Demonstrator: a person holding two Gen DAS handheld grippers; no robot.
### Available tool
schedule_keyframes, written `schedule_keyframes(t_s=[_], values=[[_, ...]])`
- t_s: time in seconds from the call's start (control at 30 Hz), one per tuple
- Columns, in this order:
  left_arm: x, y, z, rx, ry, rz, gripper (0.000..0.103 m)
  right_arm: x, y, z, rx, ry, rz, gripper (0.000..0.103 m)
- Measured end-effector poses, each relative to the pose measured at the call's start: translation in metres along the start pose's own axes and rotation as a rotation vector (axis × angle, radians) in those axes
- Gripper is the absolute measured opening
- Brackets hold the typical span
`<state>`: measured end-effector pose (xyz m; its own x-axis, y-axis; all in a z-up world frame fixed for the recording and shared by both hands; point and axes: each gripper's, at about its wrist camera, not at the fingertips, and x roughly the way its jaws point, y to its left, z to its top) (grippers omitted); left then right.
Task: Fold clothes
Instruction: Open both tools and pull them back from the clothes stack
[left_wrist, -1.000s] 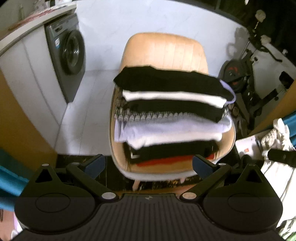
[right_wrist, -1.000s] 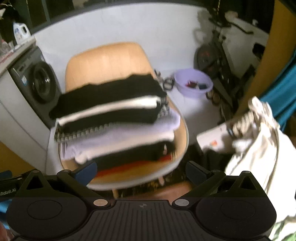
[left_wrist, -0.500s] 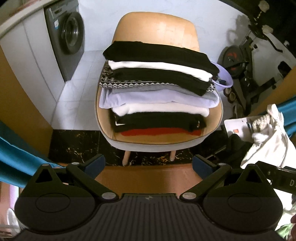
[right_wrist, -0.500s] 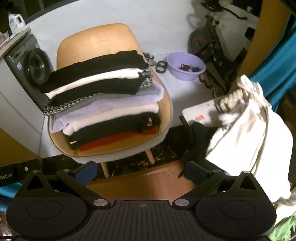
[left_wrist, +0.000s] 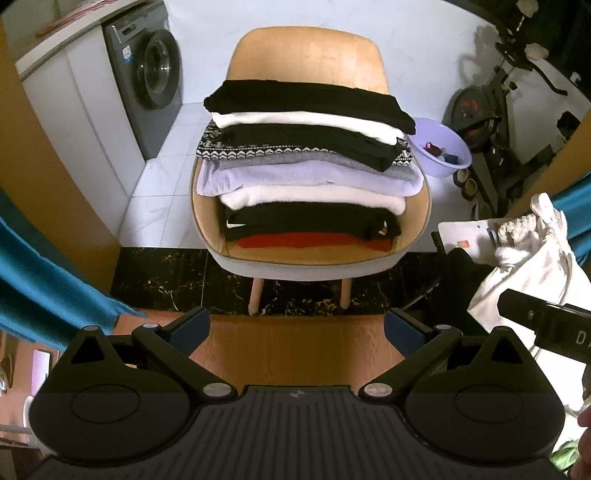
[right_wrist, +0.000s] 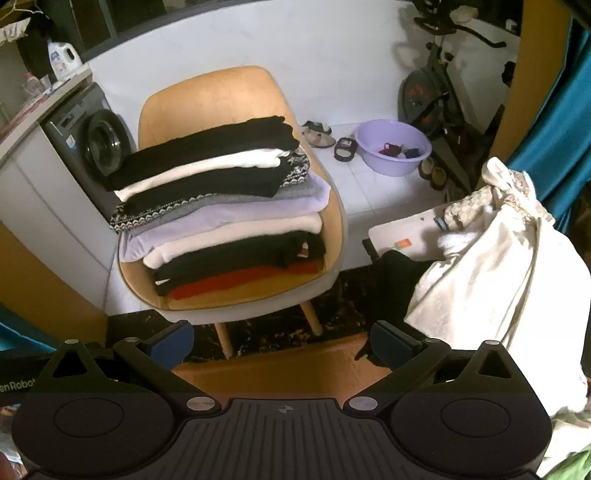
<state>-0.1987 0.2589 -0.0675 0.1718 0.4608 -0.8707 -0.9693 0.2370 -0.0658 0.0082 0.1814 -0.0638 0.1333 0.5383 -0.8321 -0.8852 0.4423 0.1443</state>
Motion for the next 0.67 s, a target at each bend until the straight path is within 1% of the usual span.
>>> schedule_keyframes(t_s=[0.17, 0.33, 0.53, 0.67], values=[[-0.012, -0.009, -0.008, -0.011, -0.025, 0.012, 0.102, -0.009, -0.01, -0.003, -0.015, -0.02, 0.0, 0.102], [-0.018, -0.019, -0.017, -0.008, -0.022, 0.009, 0.102, -0.018, -0.019, -0.005, -0.037, -0.033, -0.006, 0.102], [-0.027, -0.033, -0.024, 0.013, -0.054, -0.009, 0.102, -0.025, -0.028, -0.008, -0.048, -0.042, -0.01, 0.102], [-0.026, -0.041, -0.027, 0.02, -0.046, -0.011, 0.102, -0.03, -0.037, -0.01, -0.035, -0.046, -0.02, 0.102]])
